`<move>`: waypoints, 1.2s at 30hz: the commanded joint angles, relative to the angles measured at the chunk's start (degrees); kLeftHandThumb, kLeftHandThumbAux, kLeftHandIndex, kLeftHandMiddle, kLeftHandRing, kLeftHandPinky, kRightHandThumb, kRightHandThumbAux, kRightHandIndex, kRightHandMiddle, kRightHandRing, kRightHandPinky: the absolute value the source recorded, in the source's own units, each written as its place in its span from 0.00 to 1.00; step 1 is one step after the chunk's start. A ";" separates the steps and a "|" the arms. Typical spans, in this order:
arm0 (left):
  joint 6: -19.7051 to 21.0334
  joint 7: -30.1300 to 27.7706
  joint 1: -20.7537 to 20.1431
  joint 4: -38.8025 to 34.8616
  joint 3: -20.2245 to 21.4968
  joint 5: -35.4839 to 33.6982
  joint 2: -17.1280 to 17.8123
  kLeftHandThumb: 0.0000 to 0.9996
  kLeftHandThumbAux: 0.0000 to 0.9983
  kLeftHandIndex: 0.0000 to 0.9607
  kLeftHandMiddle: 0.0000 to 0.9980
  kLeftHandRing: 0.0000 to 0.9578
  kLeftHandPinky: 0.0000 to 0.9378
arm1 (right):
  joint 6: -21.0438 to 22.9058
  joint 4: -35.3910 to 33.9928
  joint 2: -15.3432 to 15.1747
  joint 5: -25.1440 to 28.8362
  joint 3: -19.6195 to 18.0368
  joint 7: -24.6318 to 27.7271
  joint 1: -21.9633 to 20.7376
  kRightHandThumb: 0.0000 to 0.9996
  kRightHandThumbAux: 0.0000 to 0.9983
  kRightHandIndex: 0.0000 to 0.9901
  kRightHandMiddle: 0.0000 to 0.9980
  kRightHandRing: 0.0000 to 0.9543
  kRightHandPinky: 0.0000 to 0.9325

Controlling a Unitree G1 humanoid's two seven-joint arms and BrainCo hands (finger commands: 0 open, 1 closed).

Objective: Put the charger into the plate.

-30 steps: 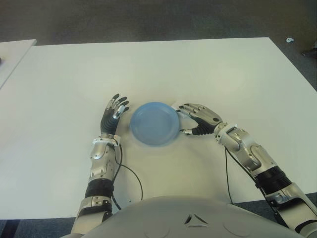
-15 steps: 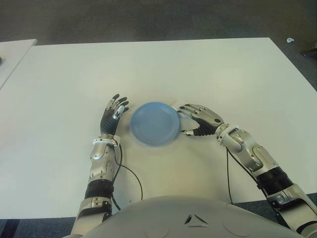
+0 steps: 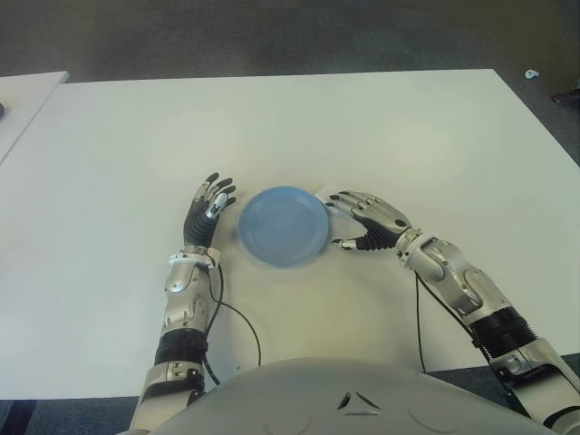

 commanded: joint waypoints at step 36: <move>2.38 0.22 0.54 -1.36 0.79 -0.06 0.82 0.00 0.50 0.11 0.21 0.22 0.23 | -0.02 -2.82 -8.99 3.84 -5.85 7.91 6.46 0.02 0.38 0.00 0.00 0.00 0.00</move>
